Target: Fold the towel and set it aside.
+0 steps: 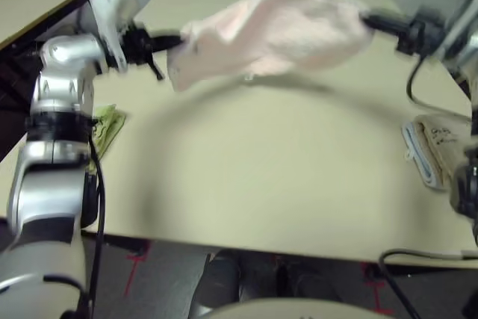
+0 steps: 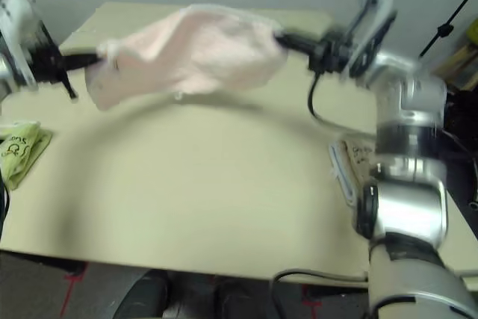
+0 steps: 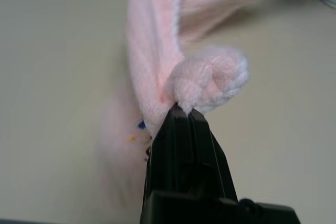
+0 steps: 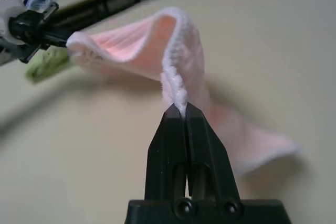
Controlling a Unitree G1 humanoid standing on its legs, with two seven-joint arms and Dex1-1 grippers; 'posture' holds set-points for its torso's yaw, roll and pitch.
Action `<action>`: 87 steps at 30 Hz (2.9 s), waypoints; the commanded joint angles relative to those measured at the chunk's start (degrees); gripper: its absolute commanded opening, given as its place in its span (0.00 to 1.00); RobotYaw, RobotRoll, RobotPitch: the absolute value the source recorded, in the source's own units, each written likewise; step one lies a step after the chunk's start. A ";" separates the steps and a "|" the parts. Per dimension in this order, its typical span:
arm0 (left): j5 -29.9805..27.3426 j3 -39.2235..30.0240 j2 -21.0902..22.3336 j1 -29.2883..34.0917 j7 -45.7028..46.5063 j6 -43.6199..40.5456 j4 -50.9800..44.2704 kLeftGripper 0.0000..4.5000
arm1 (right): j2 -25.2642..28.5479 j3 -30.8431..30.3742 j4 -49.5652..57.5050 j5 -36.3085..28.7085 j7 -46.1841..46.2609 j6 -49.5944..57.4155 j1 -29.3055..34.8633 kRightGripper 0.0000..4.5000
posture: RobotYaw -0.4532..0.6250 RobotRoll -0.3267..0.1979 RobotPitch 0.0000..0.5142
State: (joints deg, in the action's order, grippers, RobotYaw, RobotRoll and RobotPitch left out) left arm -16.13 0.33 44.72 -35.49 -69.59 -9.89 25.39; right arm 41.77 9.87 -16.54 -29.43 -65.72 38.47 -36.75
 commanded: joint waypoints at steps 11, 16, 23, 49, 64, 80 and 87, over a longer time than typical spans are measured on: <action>-3.07 0.08 9.21 14.87 -7.91 -13.27 -14.35 0.00 | 8.82 -4.34 11.24 -0.31 -7.92 3.54 19.47 0.00 | 0.55 0.62 0.17; -4.20 -0.97 11.33 16.92 -8.83 -15.61 -14.93 0.00 | 13.19 -6.08 10.15 2.15 -11.16 -0.12 23.87 0.00 | 0.55 0.62 0.17; -10.07 -3.59 13.78 19.40 -12.55 -24.43 -16.55 0.00 | 13.21 -3.50 4.80 1.19 -13.31 -3.13 24.36 0.00 | 0.55 0.62 0.17; -5.32 -3.12 9.58 7.71 -8.16 -23.05 4.77 0.11 | -2.24 -7.89 -26.22 12.96 -1.60 -17.32 -1.89 0.00 | 0.56 0.62 0.17; 1.67 -5.42 16.07 11.08 -2.74 -19.00 -0.80 1.00 | -4.94 -6.76 -34.36 18.81 5.70 -32.39 -8.90 0.83 | 0.57 0.62 0.15; -18.21 -16.03 8.19 19.95 9.02 -42.67 -38.46 1.00 | -1.61 -5.08 -8.00 9.90 -0.11 -15.99 0.44 1.00 | 0.60 0.62 0.18; -26.65 -15.27 0.29 20.55 14.46 -47.02 -46.07 1.00 | 0.50 -1.52 10.25 0.60 0.89 -1.60 13.11 1.00 | 0.58 0.62 0.20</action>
State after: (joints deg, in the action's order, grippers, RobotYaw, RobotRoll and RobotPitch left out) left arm -41.56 -15.46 45.11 -15.49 -56.29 -55.88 -19.05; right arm 41.66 7.08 -8.94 -27.15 -65.57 34.87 -24.41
